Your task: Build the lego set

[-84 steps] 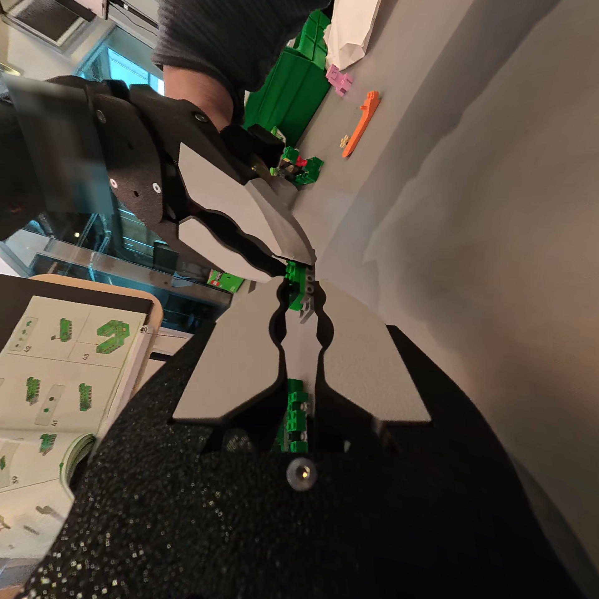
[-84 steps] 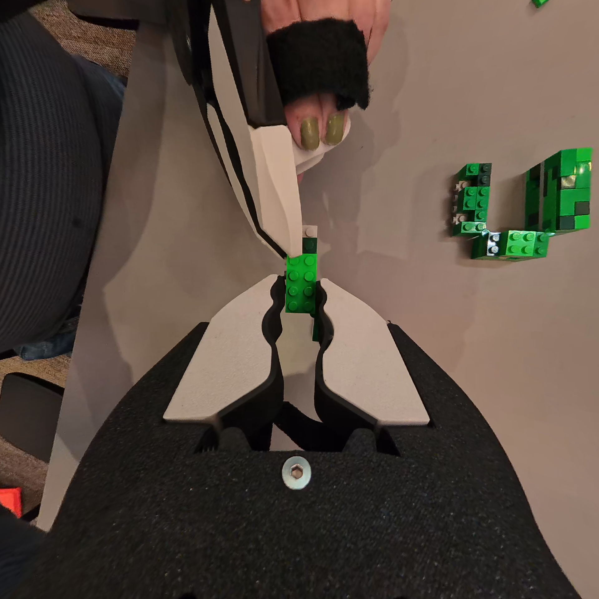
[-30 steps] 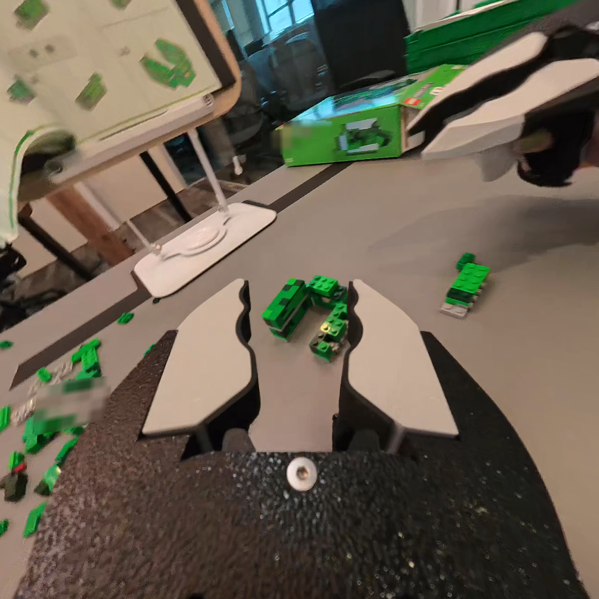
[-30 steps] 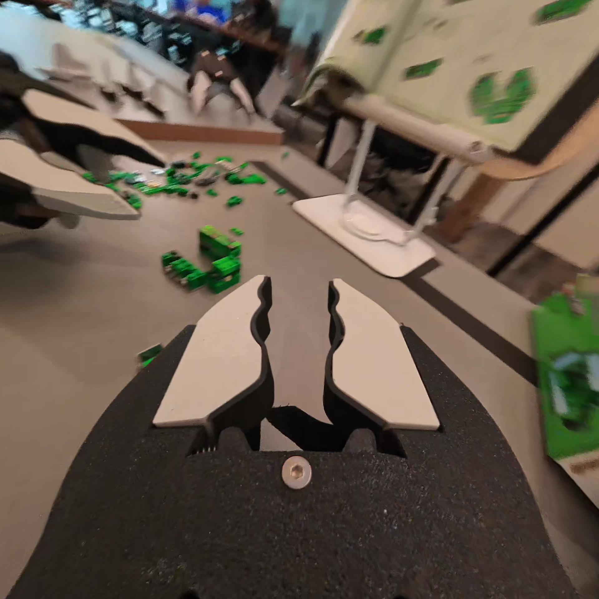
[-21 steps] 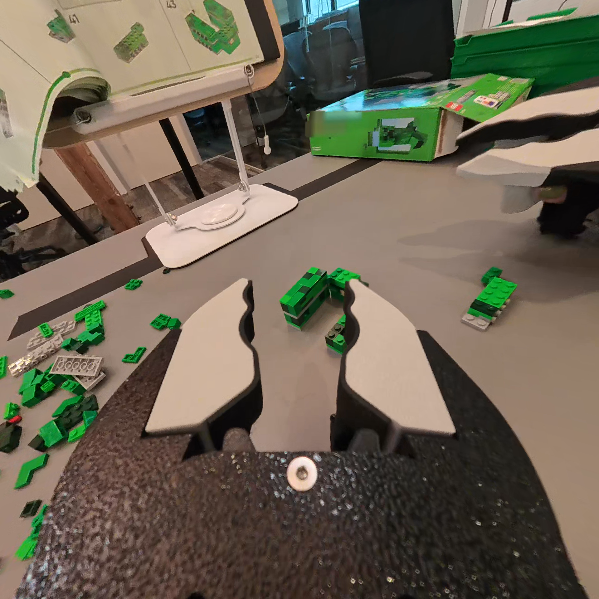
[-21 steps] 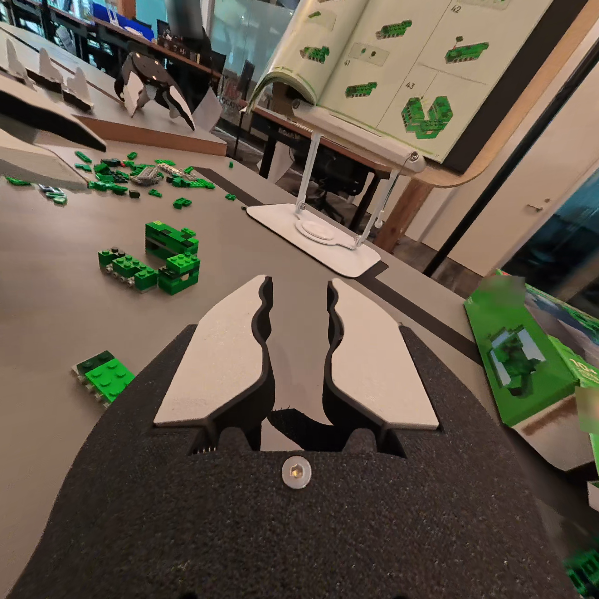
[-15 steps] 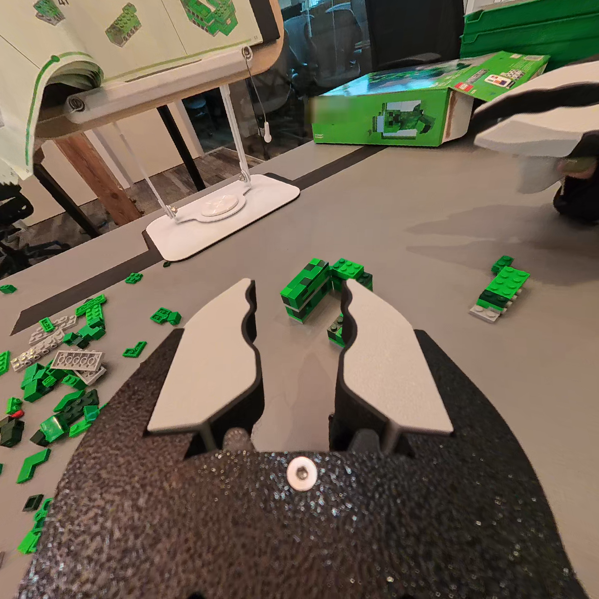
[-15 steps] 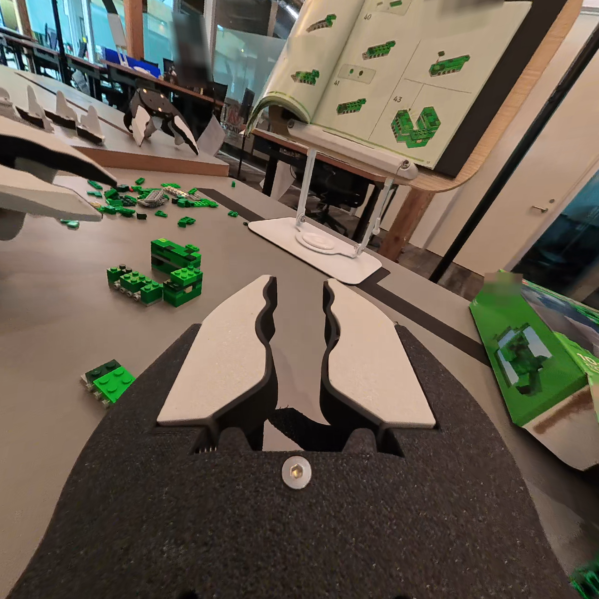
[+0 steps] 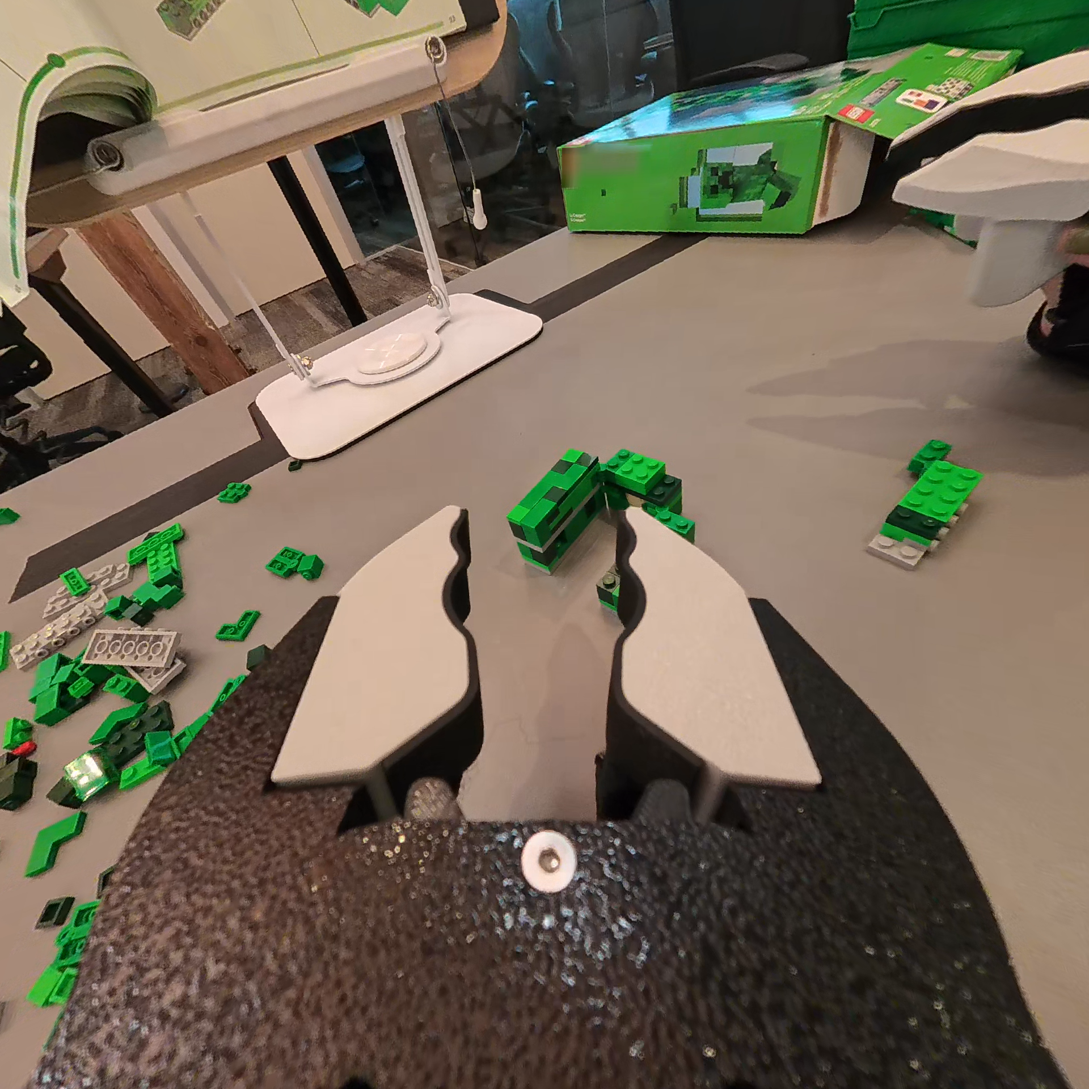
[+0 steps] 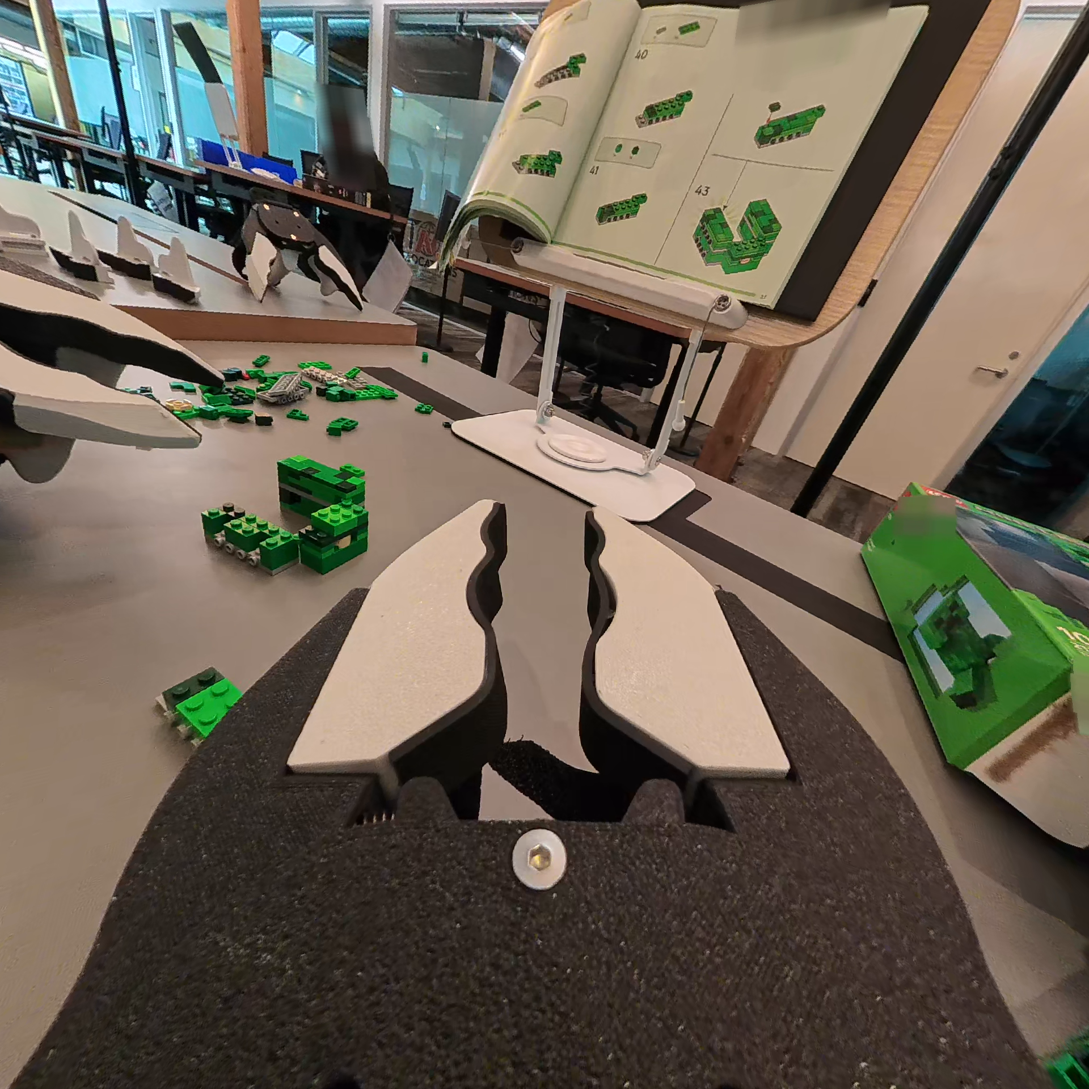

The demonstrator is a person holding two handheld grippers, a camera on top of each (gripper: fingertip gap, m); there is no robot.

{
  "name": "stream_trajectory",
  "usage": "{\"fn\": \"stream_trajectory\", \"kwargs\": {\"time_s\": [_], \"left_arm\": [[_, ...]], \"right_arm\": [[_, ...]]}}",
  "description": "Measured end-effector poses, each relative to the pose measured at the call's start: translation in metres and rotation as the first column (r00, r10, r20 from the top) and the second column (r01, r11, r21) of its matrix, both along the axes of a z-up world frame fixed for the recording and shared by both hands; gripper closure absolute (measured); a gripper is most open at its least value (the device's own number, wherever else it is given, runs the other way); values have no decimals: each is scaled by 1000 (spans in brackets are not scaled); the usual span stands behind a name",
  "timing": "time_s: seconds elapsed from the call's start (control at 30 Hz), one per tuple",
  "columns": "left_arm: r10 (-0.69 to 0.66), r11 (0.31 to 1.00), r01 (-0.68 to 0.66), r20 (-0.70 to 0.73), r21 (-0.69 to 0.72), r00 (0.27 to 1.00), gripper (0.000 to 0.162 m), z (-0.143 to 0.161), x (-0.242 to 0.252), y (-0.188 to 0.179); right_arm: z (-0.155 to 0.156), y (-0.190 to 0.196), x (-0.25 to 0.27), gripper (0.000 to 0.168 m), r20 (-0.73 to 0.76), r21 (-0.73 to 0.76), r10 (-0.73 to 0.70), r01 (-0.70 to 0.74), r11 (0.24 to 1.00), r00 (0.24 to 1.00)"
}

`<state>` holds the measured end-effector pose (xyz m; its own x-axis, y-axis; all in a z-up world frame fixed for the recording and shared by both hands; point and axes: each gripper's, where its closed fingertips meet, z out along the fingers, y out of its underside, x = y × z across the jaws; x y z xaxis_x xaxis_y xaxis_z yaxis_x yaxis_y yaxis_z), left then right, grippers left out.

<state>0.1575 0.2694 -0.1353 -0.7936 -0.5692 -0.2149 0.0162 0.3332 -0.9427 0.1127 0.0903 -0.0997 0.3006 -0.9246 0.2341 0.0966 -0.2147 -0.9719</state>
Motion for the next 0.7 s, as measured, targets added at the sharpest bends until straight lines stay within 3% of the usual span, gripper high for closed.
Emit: {"fn": "stream_trajectory", "kwargs": {"time_s": [0.17, 0.7], "left_arm": [[0, 1000, -1, 16, 26, 1000, 118, -2, -1, -2], [-11, 998, 8, 39, 70, 999, 118, -6, -4, -5]], "right_arm": [[1, 3, -3, 142, -1, 32, 55, -55, 998, 998], [1, 2, -3, 141, -5, 45, 48, -48, 998, 999]]}}
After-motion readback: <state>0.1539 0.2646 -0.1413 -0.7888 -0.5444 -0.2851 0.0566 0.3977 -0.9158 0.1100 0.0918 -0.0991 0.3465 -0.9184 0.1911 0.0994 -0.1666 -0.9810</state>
